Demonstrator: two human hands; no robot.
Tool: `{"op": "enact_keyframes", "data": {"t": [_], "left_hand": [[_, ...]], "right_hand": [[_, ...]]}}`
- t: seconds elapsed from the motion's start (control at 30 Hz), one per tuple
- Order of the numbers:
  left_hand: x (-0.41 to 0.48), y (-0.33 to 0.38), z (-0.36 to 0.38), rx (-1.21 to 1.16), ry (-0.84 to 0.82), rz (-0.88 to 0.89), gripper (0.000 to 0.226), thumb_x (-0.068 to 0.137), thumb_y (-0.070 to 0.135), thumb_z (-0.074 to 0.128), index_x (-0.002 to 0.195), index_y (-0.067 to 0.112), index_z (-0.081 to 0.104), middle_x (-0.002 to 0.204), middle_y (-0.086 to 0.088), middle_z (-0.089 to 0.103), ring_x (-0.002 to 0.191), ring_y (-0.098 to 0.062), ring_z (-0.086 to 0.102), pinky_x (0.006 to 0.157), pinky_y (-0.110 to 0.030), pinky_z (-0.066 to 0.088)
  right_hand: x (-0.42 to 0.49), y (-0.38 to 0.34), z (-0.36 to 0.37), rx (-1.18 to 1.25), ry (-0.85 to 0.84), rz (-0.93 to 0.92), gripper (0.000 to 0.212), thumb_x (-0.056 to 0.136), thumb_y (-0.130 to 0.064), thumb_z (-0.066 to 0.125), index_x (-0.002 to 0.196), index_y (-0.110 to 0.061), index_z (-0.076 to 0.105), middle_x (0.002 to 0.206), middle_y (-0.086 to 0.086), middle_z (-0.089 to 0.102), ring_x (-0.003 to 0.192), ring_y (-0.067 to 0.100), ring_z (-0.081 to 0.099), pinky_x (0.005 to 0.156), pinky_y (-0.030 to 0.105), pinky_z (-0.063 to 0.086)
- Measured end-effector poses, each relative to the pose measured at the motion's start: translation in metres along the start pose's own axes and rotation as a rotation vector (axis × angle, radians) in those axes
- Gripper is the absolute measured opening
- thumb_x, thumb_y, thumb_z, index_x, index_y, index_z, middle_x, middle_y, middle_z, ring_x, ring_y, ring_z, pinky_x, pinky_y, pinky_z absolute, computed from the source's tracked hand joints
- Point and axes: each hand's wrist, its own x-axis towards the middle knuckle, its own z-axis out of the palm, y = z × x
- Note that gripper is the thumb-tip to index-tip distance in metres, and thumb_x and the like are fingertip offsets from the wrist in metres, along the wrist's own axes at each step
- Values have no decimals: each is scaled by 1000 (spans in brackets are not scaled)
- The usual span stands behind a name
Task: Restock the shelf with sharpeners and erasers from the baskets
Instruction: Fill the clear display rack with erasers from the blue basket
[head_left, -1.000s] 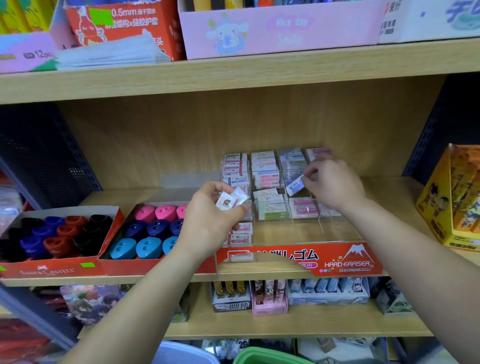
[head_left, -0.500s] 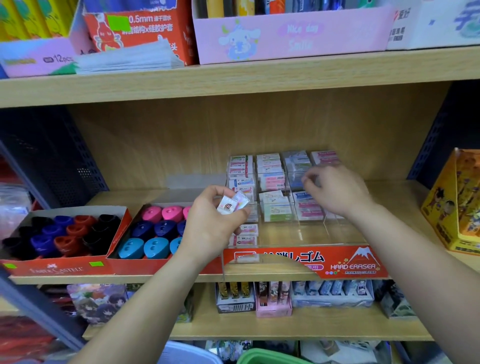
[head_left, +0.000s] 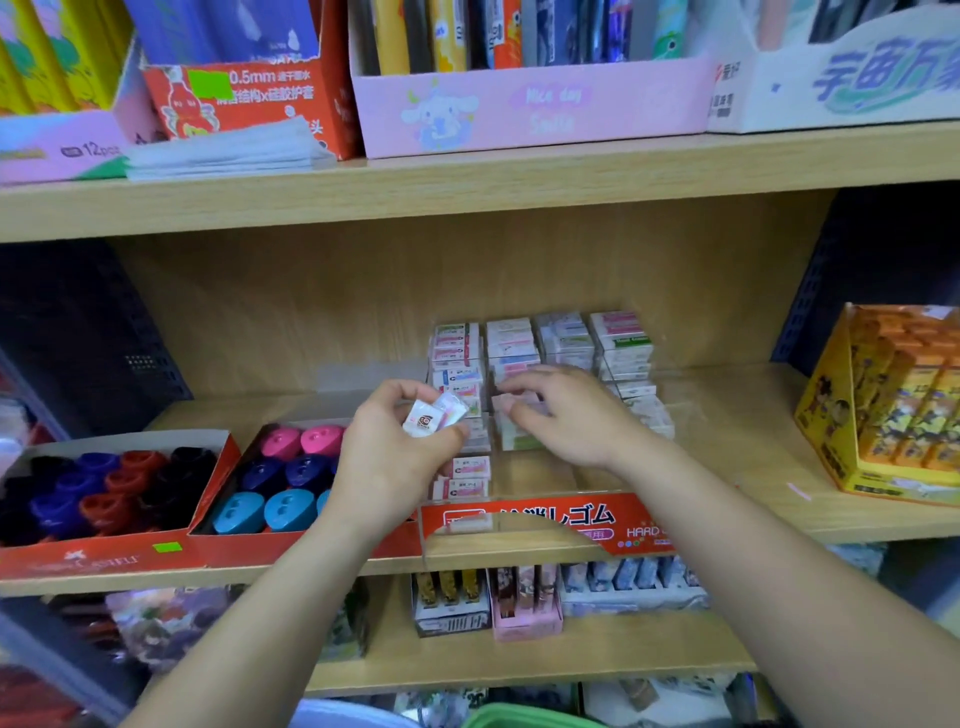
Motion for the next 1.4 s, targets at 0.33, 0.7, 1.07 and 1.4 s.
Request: {"op": "enact_keyframes", "data": {"t": [0.33, 0.7, 1.07, 1.4], "left_hand": [[-1, 32, 56, 42, -130, 84, 25, 85, 9, 80, 98, 18, 61, 89, 4, 73, 50, -8, 62, 43, -18, 44], [9, 21, 58, 45, -135, 42, 27, 85, 7, 80, 104, 13, 62, 93, -4, 73, 51, -6, 62, 42, -15, 42], [15, 10, 50, 28, -134, 37, 25, 87, 6, 78, 103, 11, 60, 78, -5, 69, 34, -4, 46, 38, -13, 35], [12, 15, 46, 46, -132, 40, 23, 85, 9, 80, 100, 17, 65, 82, -6, 70, 36, -3, 49, 37, -14, 35]], "right_hand": [[-52, 94, -63, 80, 165, 272, 29, 95, -15, 59, 120, -22, 70, 108, -9, 70, 97, 10, 67, 75, 7, 47], [-39, 94, -61, -206, -179, 129, 76, 80, -76, 40, 136, -28, 56, 130, -6, 67, 118, 19, 61, 102, 35, 47], [-35, 103, -51, -310, -157, 108, 80, 78, -88, 33, 122, -31, 68, 110, -11, 71, 107, 15, 60, 85, 28, 43], [-35, 94, -54, -346, -192, 160, 70, 87, -78, 42, 134, -29, 61, 125, -6, 68, 116, 17, 59, 96, 32, 46]]}}
